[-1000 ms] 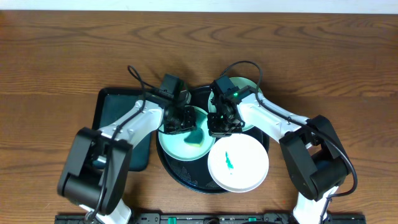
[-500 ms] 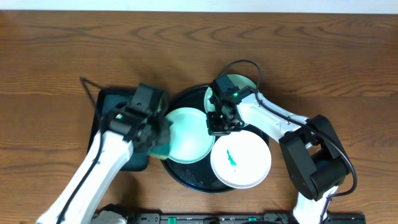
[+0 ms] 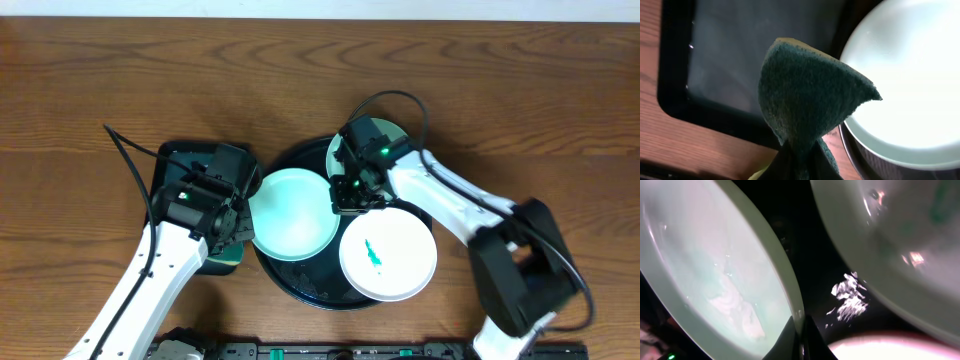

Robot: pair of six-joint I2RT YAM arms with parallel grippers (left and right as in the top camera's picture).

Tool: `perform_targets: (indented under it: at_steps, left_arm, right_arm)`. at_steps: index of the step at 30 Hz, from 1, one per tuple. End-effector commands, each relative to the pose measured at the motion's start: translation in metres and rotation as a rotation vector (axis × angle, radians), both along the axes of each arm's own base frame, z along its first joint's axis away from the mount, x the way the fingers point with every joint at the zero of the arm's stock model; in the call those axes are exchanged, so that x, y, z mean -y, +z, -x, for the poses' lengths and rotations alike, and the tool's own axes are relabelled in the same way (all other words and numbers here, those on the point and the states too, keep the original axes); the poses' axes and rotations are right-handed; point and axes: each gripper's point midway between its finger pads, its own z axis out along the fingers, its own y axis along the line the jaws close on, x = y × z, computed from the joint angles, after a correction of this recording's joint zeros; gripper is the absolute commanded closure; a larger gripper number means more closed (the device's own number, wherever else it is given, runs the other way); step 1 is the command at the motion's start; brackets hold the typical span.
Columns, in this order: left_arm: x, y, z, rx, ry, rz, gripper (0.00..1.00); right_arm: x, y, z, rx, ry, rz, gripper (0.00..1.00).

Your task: Clean dirty plates on tray and stack at the side

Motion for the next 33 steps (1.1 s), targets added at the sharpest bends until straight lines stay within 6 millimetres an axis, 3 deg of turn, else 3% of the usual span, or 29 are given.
perform_targets:
  at_steps: [1,6,10,14,18,20,24,33]
  left_arm:
    - [-0.013,-0.001,-0.005,0.018,0.034,-0.073,0.93]
    - [-0.019,-0.007,-0.014,0.017,0.066,-0.092,0.93]
    - [-0.03,-0.012,-0.017,0.0,0.116,-0.098,0.93]
    - [-0.043,-0.015,-0.017,-0.019,0.164,-0.103,0.93]
    - [-0.051,-0.015,-0.018,-0.02,0.193,-0.103,0.93]
    - [-0.052,-0.015,-0.018,-0.018,0.201,-0.102,0.93]
    - [-0.052,-0.015,-0.019,-0.014,0.202,-0.101,0.93]
    - [-0.053,-0.015,-0.019,-0.013,0.203,-0.101,0.93]
  right_arm:
    - [0.002,0.042,-0.01,0.079,-0.062,-0.033,0.99]
    - [0.024,0.074,-0.012,0.164,-0.093,-0.006,0.99]
    - [0.065,0.084,-0.007,0.182,-0.23,0.149,0.99]
    - [0.105,0.081,0.022,0.07,-0.334,0.306,0.99]
    - [0.121,0.078,0.056,-0.062,-0.31,0.385,0.99]
    - [0.115,0.079,0.07,-0.122,-0.247,0.35,0.99]
    - [0.073,0.09,0.079,-0.154,-0.062,0.105,0.99]
    - [0.023,0.108,0.029,0.084,0.032,-0.156,0.99]
